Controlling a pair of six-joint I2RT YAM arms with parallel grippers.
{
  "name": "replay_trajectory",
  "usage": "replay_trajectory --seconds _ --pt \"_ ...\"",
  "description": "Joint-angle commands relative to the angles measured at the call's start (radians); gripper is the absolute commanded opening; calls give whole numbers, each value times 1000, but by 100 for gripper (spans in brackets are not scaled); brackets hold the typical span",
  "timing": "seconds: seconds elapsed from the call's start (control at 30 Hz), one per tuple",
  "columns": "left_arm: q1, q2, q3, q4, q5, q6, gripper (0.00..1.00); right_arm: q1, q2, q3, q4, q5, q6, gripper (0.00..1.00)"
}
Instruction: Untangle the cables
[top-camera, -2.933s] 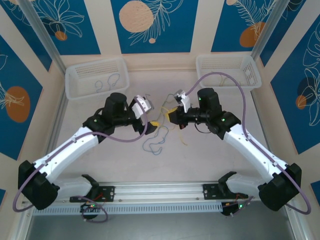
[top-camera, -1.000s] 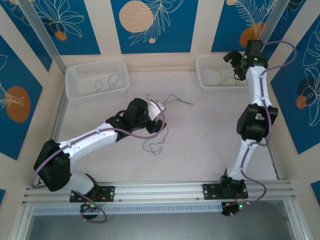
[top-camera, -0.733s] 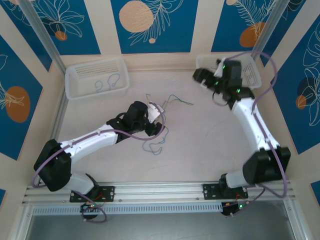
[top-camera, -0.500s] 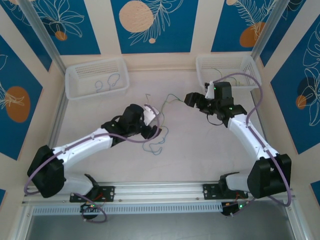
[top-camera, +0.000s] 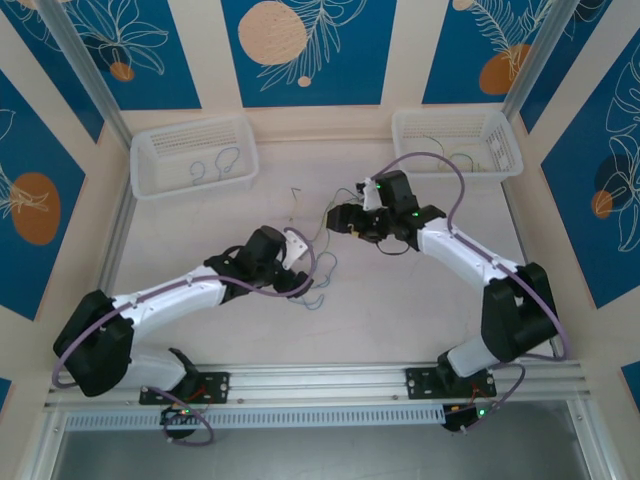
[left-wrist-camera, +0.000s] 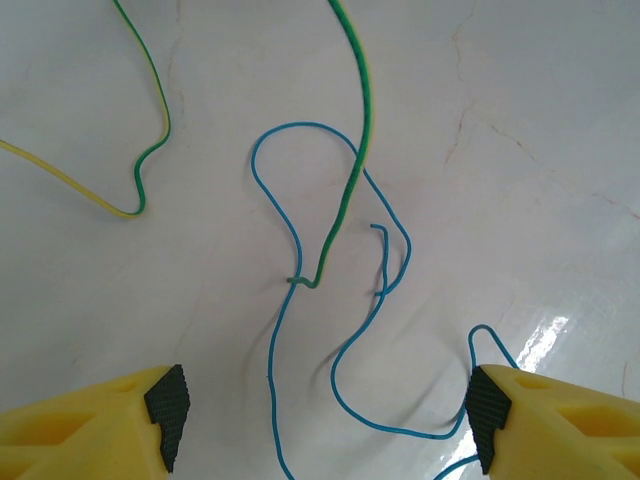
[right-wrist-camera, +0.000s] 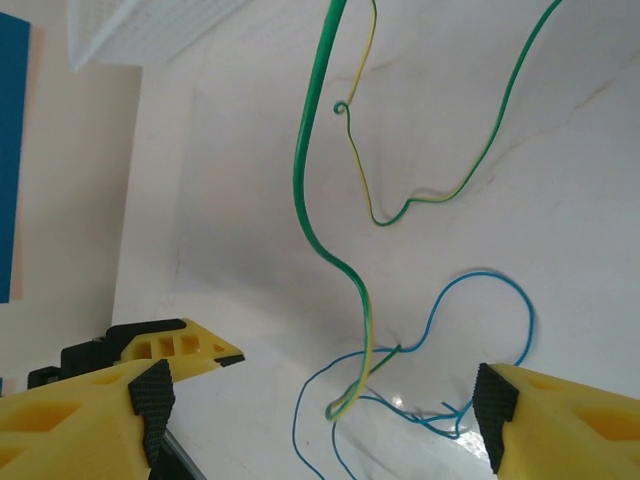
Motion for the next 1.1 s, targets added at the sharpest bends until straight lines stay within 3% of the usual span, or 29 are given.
replay_trajectory --seconds 0.0,0.1,0.23,0.37,0.43,0.6,0.7,1.07 --pt "-17 42 20 15 -8 21 75 22 54 62 -17 36 -7 77" --pt "-20 56 26 48 -7 25 72 24 111 79 7 33 17 70" --pt "-21 72 47 58 -6 26 71 26 181 123 4 15 24 38" --pt "-21 51 40 71 -20 23 71 26 183 122 1 65 20 18" --pt "-22 25 26 83 -34 19 70 25 178 126 -15 92 12 2" --pt "-20 -28 -1 105 -66 17 70 12 127 125 -55 162 -23 0" --pt "-20 -41 2 120 -76 14 70 -1 92 136 -58 133 -37 0" --pt "-20 33 68 161 -49 21 69 -30 -44 193 -95 150 -69 0"
